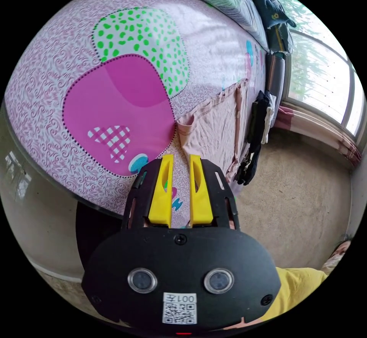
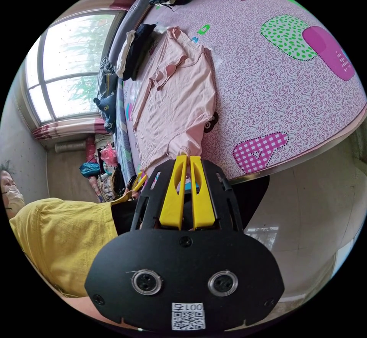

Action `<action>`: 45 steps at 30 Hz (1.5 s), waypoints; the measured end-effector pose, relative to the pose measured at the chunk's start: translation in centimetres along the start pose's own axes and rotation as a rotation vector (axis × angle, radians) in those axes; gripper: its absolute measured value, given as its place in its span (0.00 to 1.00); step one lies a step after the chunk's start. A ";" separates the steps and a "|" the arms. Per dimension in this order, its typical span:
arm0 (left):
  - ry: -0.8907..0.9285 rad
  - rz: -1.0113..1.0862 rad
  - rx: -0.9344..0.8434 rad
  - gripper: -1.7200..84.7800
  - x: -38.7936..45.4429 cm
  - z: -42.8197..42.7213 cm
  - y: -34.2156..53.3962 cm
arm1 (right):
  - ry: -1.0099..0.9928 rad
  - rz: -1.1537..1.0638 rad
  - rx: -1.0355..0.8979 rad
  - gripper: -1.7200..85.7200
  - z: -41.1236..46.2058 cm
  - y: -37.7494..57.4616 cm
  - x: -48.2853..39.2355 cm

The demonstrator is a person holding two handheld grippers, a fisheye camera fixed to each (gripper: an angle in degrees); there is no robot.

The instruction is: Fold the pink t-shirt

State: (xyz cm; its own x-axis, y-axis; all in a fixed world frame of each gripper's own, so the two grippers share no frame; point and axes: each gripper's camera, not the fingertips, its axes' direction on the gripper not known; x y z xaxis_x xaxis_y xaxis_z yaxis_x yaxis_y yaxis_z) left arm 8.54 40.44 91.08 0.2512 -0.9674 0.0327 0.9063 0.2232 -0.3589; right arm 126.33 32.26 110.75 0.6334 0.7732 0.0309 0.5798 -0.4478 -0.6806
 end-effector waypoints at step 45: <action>0.045 0.148 -0.059 0.01 2.9 -4.7 4.6 | -0.221 0.050 0.098 0.03 -4.8 2.2 2.1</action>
State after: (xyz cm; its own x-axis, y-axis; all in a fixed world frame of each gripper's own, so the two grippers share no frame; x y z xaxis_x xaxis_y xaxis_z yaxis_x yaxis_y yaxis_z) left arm 11.84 38.07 85.18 0.3641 -0.9290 -0.0657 0.8386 0.3577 -0.4108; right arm 131.42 30.76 112.81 0.5269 0.8351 -0.1582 0.4909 -0.4509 -0.7454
